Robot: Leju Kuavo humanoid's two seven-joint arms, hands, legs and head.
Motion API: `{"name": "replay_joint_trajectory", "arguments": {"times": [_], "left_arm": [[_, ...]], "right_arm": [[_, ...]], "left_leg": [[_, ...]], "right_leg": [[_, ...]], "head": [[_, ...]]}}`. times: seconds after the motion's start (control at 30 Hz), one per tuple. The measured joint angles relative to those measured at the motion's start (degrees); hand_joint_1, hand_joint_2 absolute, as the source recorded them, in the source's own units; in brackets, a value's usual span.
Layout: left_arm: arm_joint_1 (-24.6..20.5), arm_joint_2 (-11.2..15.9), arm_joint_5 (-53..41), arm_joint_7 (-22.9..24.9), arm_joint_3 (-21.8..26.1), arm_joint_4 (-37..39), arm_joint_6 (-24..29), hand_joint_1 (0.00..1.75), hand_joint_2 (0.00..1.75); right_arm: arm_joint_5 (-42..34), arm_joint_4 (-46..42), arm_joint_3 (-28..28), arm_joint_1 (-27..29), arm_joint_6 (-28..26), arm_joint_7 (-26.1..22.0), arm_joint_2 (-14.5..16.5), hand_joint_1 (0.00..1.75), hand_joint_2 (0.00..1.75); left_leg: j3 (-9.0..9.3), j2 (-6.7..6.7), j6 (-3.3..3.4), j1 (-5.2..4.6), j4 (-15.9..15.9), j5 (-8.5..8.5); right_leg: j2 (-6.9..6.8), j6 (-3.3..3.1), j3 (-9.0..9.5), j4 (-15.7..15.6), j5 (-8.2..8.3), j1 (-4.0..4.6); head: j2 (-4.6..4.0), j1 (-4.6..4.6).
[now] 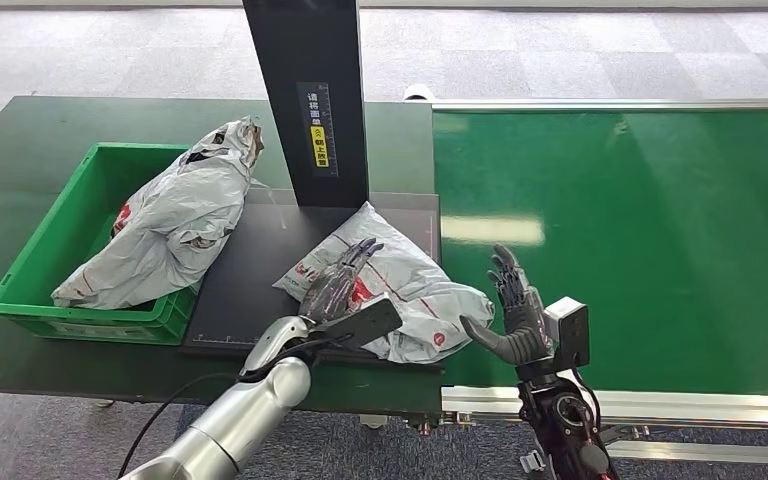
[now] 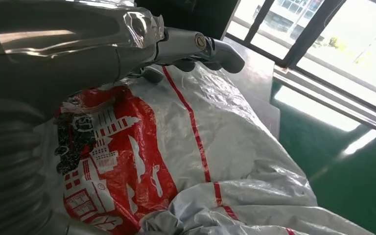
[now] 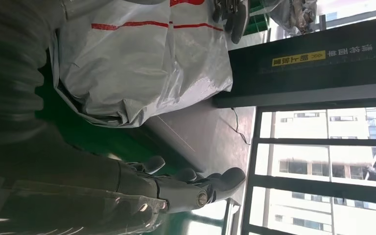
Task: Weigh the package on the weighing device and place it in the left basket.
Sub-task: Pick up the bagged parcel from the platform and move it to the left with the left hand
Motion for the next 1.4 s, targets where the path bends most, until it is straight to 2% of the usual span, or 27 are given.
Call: {"name": "replay_joint_trajectory", "arguments": {"times": [0.13,0.27,0.47,0.67,0.9,1.1,1.4], "left_arm": [[-1.71,-0.27,-3.92,3.83,-1.27,3.35,-1.16,0.04,1.75],[-3.4,-0.54,-9.02,7.78,-2.43,7.73,-2.8,1.74,1.75],[-2.78,-0.29,-10.36,4.42,-1.96,9.8,3.14,1.75,1.75],[-1.37,-0.18,-9.95,1.46,-0.18,8.48,6.29,1.75,1.75],[3.43,-0.01,-1.36,-9.81,3.1,2.55,12.27,1.75,1.75],[6.38,0.15,2.01,-13.78,4.53,-2.39,14.73,1.75,1.75],[10.29,1.16,11.87,-27.53,5.22,-14.88,25.64,1.75,1.75]], "right_arm": [[-0.22,0.01,-0.79,0.06,0.11,-0.11,0.29,0.0,1.75],[0.03,-0.11,-2.11,0.11,0.31,-0.1,0.7,0.0,1.75],[0.71,-2.63,-4.45,2.19,0.52,0.28,0.94,0.0,1.75],[1.51,-4.78,-5.96,3.86,1.14,0.35,0.96,0.0,1.75],[0.82,-6.33,-6.9,5.17,1.15,-0.19,0.78,0.0,1.75],[0.45,-7.22,-7.23,5.74,1.0,-0.26,0.48,0.0,1.75],[-1.62,-7.65,-8.19,5.28,-0.36,-1.25,-0.58,0.0,1.75]], "left_leg": [[0.0,-0.01,0.0,0.0,-0.01,0.0],[0.06,0.0,0.0,0.0,-0.01,0.0],[0.14,-0.06,0.0,0.0,-0.02,-0.01],[0.16,-0.06,0.0,0.0,-0.02,-0.01],[0.08,-0.05,0.0,0.0,-0.01,-0.01],[-0.04,-0.03,0.0,0.0,-0.01,-0.01],[-0.1,-0.04,0.0,0.0,-0.01,-0.01]], "right_leg": [[-0.01,0.0,0.01,0.0,0.0,0.0],[0.0,0.0,0.1,0.0,0.0,0.0],[-0.03,0.0,0.2,0.0,-0.01,0.0],[-0.03,0.0,0.22,0.0,-0.01,0.0],[-0.02,0.0,0.09,0.0,-0.01,0.0],[-0.02,0.0,-0.01,0.0,-0.01,0.0],[-0.02,0.0,-0.05,0.0,-0.01,0.0]], "head": [[0.0,0.0],[0.0,0.0],[0.0,-0.01],[0.0,0.0],[0.0,-0.01],[0.0,-0.01],[0.0,0.0]]}}
